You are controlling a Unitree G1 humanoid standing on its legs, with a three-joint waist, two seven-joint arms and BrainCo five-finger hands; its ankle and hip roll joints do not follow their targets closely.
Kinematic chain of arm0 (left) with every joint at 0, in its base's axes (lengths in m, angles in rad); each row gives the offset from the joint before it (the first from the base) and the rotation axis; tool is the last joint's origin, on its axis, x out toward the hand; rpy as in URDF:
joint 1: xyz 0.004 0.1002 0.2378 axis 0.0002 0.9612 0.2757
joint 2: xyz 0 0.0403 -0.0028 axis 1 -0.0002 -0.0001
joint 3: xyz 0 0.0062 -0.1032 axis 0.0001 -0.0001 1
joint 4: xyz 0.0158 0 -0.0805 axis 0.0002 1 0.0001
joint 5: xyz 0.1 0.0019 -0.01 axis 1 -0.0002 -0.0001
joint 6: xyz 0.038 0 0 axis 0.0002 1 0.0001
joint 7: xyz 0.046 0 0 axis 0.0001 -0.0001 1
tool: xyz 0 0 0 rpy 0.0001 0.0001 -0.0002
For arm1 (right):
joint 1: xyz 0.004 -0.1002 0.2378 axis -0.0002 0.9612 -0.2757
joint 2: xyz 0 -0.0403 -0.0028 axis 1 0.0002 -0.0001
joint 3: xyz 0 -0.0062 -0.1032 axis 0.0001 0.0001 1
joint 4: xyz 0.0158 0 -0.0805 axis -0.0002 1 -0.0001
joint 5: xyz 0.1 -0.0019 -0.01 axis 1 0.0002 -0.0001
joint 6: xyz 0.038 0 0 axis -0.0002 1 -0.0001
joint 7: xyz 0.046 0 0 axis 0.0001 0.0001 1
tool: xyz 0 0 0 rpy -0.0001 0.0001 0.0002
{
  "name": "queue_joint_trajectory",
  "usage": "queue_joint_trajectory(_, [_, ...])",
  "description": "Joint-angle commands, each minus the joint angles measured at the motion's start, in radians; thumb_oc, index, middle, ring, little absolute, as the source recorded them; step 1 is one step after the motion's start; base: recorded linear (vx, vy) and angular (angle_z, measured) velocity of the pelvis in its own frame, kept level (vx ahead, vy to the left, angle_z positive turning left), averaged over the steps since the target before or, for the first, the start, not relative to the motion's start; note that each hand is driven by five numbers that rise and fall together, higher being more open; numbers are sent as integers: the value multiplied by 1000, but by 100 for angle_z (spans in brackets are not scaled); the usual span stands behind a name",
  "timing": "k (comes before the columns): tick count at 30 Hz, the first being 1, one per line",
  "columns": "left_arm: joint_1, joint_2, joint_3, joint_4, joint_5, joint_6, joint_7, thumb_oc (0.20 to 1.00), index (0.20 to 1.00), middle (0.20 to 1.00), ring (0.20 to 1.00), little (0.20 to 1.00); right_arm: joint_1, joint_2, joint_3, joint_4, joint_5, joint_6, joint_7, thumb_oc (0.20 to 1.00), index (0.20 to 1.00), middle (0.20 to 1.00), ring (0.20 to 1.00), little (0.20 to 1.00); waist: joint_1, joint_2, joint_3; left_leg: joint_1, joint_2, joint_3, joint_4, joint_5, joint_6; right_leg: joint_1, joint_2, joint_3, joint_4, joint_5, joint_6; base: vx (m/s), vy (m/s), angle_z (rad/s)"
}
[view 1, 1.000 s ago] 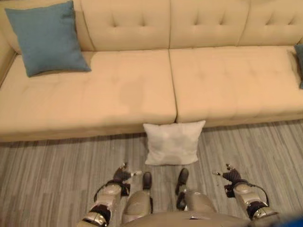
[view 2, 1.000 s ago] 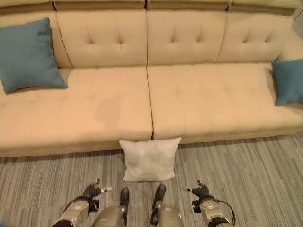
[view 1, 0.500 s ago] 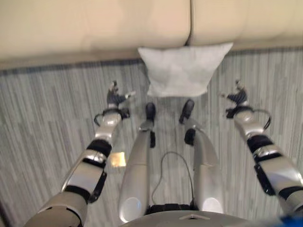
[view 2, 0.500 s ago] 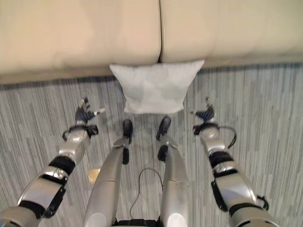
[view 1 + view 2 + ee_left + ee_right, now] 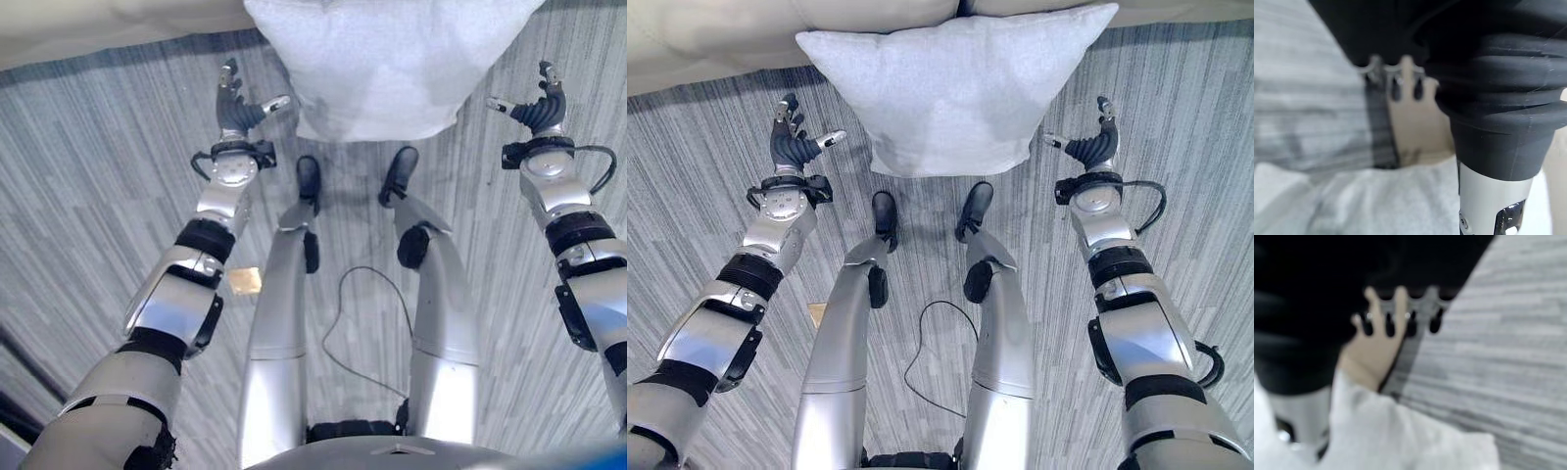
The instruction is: Pick up all the scattered cushions and arrange them neatly on the sofa.
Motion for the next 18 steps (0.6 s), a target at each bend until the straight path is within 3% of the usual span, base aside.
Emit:
queue_joint_trajectory(1, [102, -9, 13, -13, 5, -29, 23, 1000, 1000, 1000, 1000, 1000, 83, -21, 64, 4, 44, -36, 9, 1000, 1000, 1000, 1000, 1000, -12, 29, -147, -39, 7, -108, 11, 3, -39, -12, -32, 90, 74, -66, 192, 48, 3, 0])
queue_joint_trajectory(8, [-2, -8, -38, 8, 21, -22, 47, 1000, 1000, 1000, 1000, 1000, -57, -28, 133, 54, 48, -35, -2, 1000, 1000, 1000, 1000, 1000, -2, 38, -134, -124, 6, -111, 47, 9, -40, -103, -40, 102, 116, -66, 196, 39, 6, 0])
queue_joint_trajectory(10, [-87, -17, -80, 37, 38, -13, 62, 1000, 1000, 1000, 1000, 1000, -152, -27, 201, 65, 27, -28, -4, 1000, 1000, 1000, 1000, 1000, 0, 38, -119, -160, 4, -112, 71, 13, -43, -141, -44, 105, 140, -68, 194, 36, -22, 3])
queue_joint_trajectory(18, [-216, -78, -138, 54, 84, 4, 112, 1000, 1000, 1000, 1000, 1000, -284, 69, 264, 4, 41, -37, -32, 1000, 1000, 1000, 1000, 1000, 2, 46, -69, -194, 0, -136, 143, 10, -47, -153, -33, 95, 173, -69, 189, 9, -2, 0])
